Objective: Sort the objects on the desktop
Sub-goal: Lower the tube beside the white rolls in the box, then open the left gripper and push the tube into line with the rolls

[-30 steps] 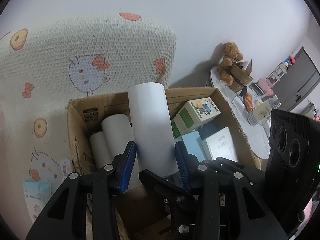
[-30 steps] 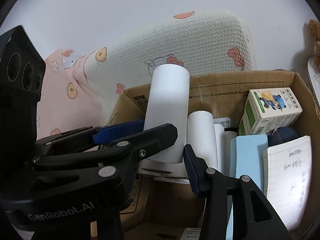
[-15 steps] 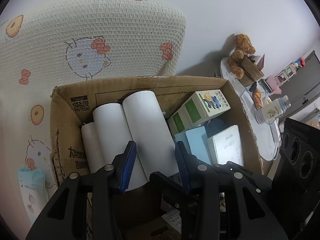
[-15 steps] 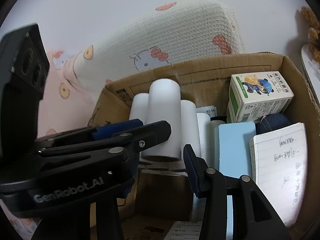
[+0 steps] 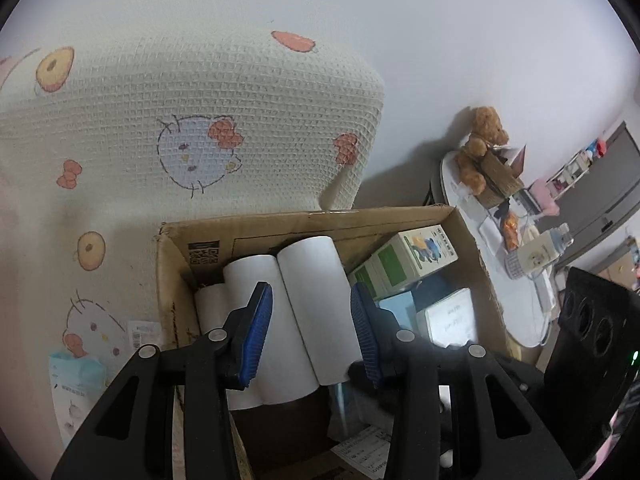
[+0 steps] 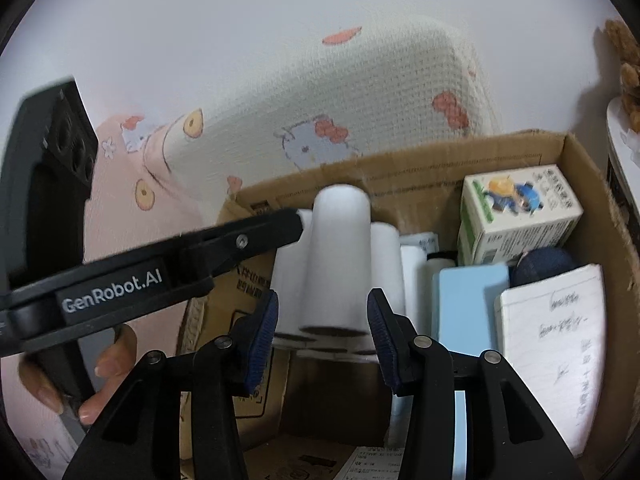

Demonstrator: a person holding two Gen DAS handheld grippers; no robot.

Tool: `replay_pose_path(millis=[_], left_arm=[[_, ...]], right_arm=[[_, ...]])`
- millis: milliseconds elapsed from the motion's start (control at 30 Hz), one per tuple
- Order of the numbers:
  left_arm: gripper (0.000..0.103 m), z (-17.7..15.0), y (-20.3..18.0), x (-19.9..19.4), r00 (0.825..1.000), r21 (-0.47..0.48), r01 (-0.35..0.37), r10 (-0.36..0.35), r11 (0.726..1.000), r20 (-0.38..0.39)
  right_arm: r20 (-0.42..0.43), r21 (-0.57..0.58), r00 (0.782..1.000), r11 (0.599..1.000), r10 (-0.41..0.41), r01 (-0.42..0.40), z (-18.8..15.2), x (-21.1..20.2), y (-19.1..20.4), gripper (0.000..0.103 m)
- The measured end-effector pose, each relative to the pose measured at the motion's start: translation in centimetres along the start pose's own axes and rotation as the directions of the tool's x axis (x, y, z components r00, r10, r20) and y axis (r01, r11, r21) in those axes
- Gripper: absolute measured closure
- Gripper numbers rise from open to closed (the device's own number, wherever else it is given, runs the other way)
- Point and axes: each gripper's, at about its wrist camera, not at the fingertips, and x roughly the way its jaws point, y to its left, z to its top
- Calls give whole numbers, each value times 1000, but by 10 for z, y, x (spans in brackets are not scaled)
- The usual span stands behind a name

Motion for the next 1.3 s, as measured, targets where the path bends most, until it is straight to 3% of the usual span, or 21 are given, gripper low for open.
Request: replay_pose_path(millis=[100,200,300,367,567,667,933,1067,1300], left_arm=[[59,4,7,0,1000,-3,5,-5,1000,4],[73,9,6,2,1000,25,17,-17,1000,4],[73,11,1,5,999,61,42,-42,997,-5],[73,12,-3,9,999,72,42,-41,997,-12],[73,8,-2,25,997,64,29,-24,998,-74],[73,5,-2,26,997,77,11,-5,997,-82],[73,7,1,22,991,111,-99,109,989,-82],[73,7,4,19,993,101,-71,79,992,-83],[73,5,9,19,992,76,-55,63,996,-106]], right_arm=[[10,-2,999,999,-32,32,9,-1,-2,60],[20,9,998,999,-51,51,18,2,-6,61],[41,-16,995,995,-96,96,23,4,-5,71],[38,-34,992,992,-119,120,23,5,-2,72],[-16,-62,992,990,-128,127,23,17,-2,72],[-23,-59,996,994,-89,88,22,22,-2,72],[-96,-81,995,996,-38,30,16,43,2,71],[-108,-49,994,999,-18,13,14,48,-4,72],[-56,-95,996,994,-65,59,16,28,7,71]])
